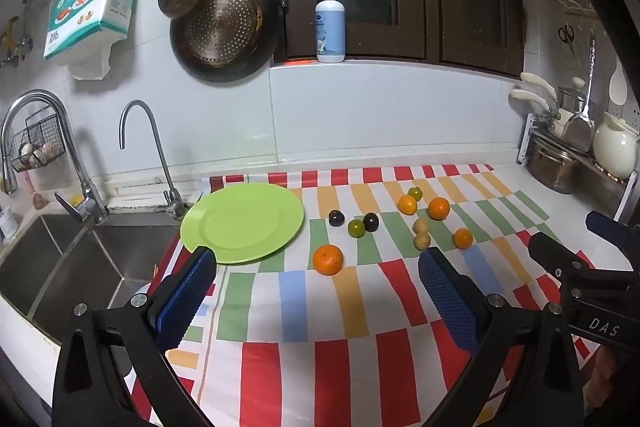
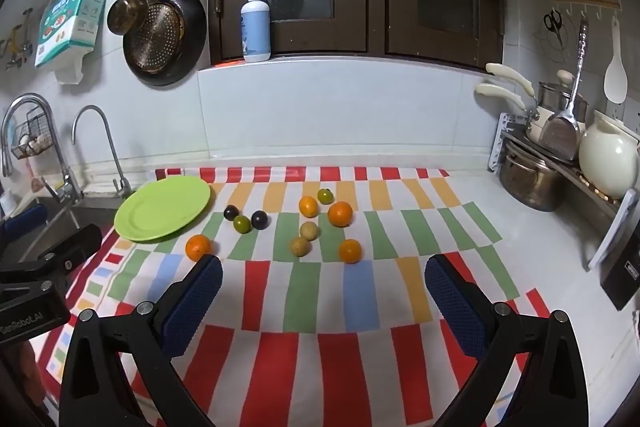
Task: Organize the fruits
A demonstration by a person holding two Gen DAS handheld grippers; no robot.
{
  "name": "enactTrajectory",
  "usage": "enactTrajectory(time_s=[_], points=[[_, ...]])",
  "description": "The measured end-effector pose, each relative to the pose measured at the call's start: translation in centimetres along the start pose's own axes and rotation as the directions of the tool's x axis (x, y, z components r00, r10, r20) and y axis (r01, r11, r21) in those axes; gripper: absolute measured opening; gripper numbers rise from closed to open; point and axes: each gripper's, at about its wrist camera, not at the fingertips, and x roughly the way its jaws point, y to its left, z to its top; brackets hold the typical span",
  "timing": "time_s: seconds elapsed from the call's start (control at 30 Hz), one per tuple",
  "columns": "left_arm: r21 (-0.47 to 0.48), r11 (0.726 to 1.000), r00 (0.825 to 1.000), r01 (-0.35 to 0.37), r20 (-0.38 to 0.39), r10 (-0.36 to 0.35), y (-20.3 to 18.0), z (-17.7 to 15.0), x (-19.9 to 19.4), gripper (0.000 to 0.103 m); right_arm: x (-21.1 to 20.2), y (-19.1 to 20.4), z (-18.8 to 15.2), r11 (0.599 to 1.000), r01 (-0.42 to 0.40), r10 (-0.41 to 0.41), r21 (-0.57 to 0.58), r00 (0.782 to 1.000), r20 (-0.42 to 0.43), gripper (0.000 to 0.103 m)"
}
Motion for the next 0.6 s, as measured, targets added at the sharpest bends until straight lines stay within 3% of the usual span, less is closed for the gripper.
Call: enactTrajectory(time_s=[0.6], points=[[-0.005, 1.000, 1.000, 0.001, 0.007, -0.001, 0.28, -0.16, 0.15, 0.103, -0.01, 0.28, 0.24, 1.000, -0.004, 0.004, -0.008, 1.000, 0.017, 0.102]])
